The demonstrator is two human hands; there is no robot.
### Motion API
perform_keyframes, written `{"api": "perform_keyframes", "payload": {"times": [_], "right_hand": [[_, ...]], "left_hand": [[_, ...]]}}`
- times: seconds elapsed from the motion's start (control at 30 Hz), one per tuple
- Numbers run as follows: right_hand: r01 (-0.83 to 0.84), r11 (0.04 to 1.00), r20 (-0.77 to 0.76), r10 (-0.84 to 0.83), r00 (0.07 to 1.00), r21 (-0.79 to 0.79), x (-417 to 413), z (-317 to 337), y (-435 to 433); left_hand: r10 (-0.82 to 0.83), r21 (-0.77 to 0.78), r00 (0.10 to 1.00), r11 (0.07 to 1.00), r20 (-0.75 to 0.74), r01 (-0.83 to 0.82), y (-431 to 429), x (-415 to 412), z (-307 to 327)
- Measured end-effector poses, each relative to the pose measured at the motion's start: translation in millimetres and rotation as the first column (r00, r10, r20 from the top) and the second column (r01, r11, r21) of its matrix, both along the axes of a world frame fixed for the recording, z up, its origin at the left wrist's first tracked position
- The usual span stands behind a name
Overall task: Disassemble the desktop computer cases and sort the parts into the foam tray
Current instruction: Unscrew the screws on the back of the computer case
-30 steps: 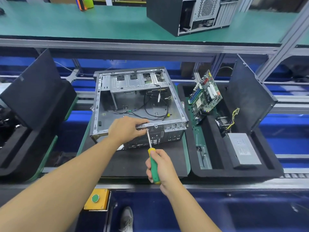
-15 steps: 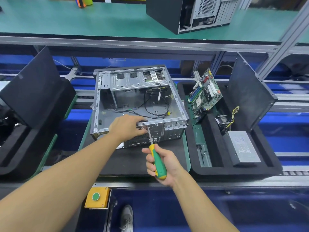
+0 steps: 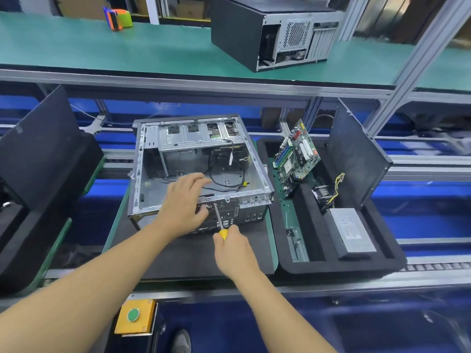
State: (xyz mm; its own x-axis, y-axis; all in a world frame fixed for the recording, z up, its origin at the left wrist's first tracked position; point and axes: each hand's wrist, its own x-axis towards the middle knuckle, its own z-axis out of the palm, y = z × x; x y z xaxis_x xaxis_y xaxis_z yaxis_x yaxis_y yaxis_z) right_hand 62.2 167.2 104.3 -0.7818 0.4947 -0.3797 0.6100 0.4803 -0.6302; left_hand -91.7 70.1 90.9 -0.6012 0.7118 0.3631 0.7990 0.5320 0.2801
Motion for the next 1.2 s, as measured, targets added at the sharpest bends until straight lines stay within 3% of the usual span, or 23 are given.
{"api": "perform_keyframes", "payload": {"times": [0.03,0.1,0.13,0.2,0.23,0.27,0.3,0.4,0.47,0.53,0.57,0.6,0.67,0.73,0.8,0.87,0.93,1.0,1.07,1.1,1.13,1.2], "right_hand": [[0.01,1.0,-0.019,-0.01,1.0,-0.004,0.4,-0.1,1.0],[0.043,0.999,-0.058,-0.043,0.997,0.001,-0.8,-2.3,1.1],[0.065,0.998,-0.07,-0.064,0.995,0.002,-1.9,-2.1,-0.1],[0.116,0.993,-0.084,-0.117,0.99,-0.011,-3.2,-0.6,-3.3],[0.136,0.991,-0.086,-0.137,0.987,-0.018,-2.5,0.3,-4.8],[0.149,0.989,-0.086,-0.151,0.985,-0.026,-1.4,0.8,-6.3],[0.155,0.987,-0.093,-0.158,0.983,-0.036,0.3,0.9,-6.9],[0.124,0.987,-0.124,-0.135,0.983,-0.099,4.0,0.0,-4.3],[0.161,0.926,-0.094,-0.204,0.974,-0.34,10.2,-0.1,1.2],[0.23,0.657,0.057,-0.273,0.96,-0.718,25.8,-3.7,3.4],[0.239,0.508,0.116,-0.262,0.958,-0.828,34.9,-5.0,4.3],[0.229,0.399,0.134,-0.252,0.958,-0.888,42.3,-7.1,5.9],[0.205,0.296,0.11,-0.309,0.945,-0.933,49.7,-12.1,8.9],[0.231,0.295,0.097,-0.407,0.908,-0.927,48.1,-11.6,5.9],[0.273,0.353,0.085,-0.466,0.881,-0.895,45.8,-11.9,-1.0],[0.288,0.479,0.021,-0.488,0.872,-0.829,45.8,-16.0,-6.9],[0.294,0.617,-0.053,-0.479,0.876,-0.73,45.3,-17.3,-11.6],[0.299,0.734,-0.146,-0.474,0.868,-0.61,43.2,-16.3,-18.5],[0.298,0.808,-0.212,-0.452,0.866,-0.508,43.5,-16.2,-23.7],[0.289,0.795,-0.203,-0.452,0.869,-0.533,45.6,-14.9,-25.4],[0.291,0.722,-0.154,-0.482,0.863,-0.628,48.1,-13.3,-25.0],[0.307,0.383,0.056,-0.543,0.838,-0.872,53.2,-7.6,-23.4]], "left_hand": [[0.035,0.129,0.999,0.991,0.019,-0.037,-2.0,12.5,-1.6],[0.145,0.172,0.93,0.962,0.338,-0.212,0.1,37.7,-2.7],[0.21,0.067,0.792,0.951,0.573,-0.301,3.5,48.2,-2.4],[0.211,-0.093,0.389,0.95,0.897,-0.299,9.7,59.9,-0.6],[0.15,-0.09,0.196,0.955,0.969,-0.283,12.8,61.5,-0.6],[0.091,-0.069,0.067,0.956,0.994,-0.286,14.5,62.2,0.9],[0.049,-0.047,0.001,0.954,0.999,-0.298,15.3,62.4,1.9],[-0.002,-0.014,-0.05,0.948,0.999,-0.318,15.9,60.9,1.4],[-0.068,0.028,-0.106,0.939,0.992,-0.344,13.3,60.7,-1.1],[-0.152,0.075,-0.174,0.92,0.973,-0.385,7.5,60.5,-5.0],[-0.183,0.093,-0.194,0.912,0.964,-0.4,5.3,61.1,-6.0],[-0.214,0.114,-0.208,0.905,0.954,-0.41,4.0,62.3,-6.0],[-0.273,0.158,-0.222,0.889,0.936,-0.43,3.4,65.7,-5.4],[-0.325,0.191,-0.225,0.863,0.919,-0.467,2.5,68.4,-3.3],[-0.366,0.205,-0.251,0.844,0.896,-0.496,0.6,72.2,-2.3],[-0.327,0.173,-0.282,0.871,0.902,-0.459,-0.6,79.3,1.1],[-0.214,0.115,-0.227,0.917,0.95,-0.381,2.6,88.7,5.1],[-0.178,0.082,-0.199,0.906,0.964,-0.416,6.6,94.9,6.8],[-0.205,0.072,-0.231,0.874,0.951,-0.481,5.9,95.0,5.5],[-0.234,0.089,-0.243,0.866,0.941,-0.491,3.4,93.8,6.1],[-0.269,0.118,-0.243,0.859,0.932,-0.499,0.9,92.5,6.8],[-0.346,0.175,-0.241,0.829,0.907,-0.53,-3.5,92.0,4.5]]}}
